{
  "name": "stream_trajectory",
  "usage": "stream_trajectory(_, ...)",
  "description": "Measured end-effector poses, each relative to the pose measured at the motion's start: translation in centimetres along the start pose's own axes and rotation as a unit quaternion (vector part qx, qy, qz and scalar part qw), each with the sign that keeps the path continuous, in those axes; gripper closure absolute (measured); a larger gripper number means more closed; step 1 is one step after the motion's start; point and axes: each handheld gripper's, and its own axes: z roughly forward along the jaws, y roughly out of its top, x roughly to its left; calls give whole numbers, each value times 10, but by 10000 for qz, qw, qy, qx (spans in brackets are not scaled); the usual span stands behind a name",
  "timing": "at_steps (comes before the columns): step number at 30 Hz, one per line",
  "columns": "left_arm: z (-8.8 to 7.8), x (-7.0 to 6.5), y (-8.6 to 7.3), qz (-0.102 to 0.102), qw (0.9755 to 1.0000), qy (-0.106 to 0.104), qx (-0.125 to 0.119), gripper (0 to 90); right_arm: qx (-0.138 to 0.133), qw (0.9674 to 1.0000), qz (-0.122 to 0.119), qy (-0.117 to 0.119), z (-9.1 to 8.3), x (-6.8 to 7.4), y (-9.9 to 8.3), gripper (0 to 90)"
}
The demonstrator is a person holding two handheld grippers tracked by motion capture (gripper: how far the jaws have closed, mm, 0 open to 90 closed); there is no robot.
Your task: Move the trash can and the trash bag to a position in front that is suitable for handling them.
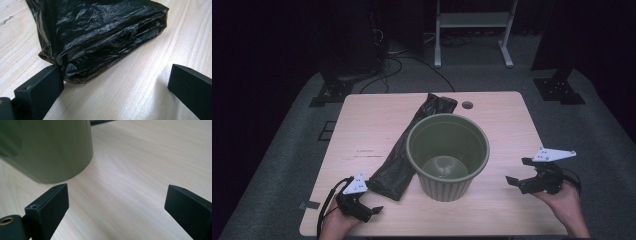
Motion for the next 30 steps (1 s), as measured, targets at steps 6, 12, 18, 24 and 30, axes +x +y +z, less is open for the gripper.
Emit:
stream_trajectory(6,0,0,0,-7,10000,5,1,0,362,9993,60,-38,19,0,-33,48)
stream_trajectory(12,0,0,0,-3,10000,7,8,0,531,9985,-60,-128,33,-2,-53,53)
stream_trajectory(18,0,-2,3,-58,10000,47,27,0,436,9985,-207,-259,36,-2,-61,44)
stream_trajectory(24,-7,-7,13,-73,9999,-109,-71,0,439,9985,-200,-277,37,-4,-62,21)
stream_trajectory(30,-17,-14,25,-76,9998,-173,-104,0,458,9984,-278,-177,37,-6,-61,16)
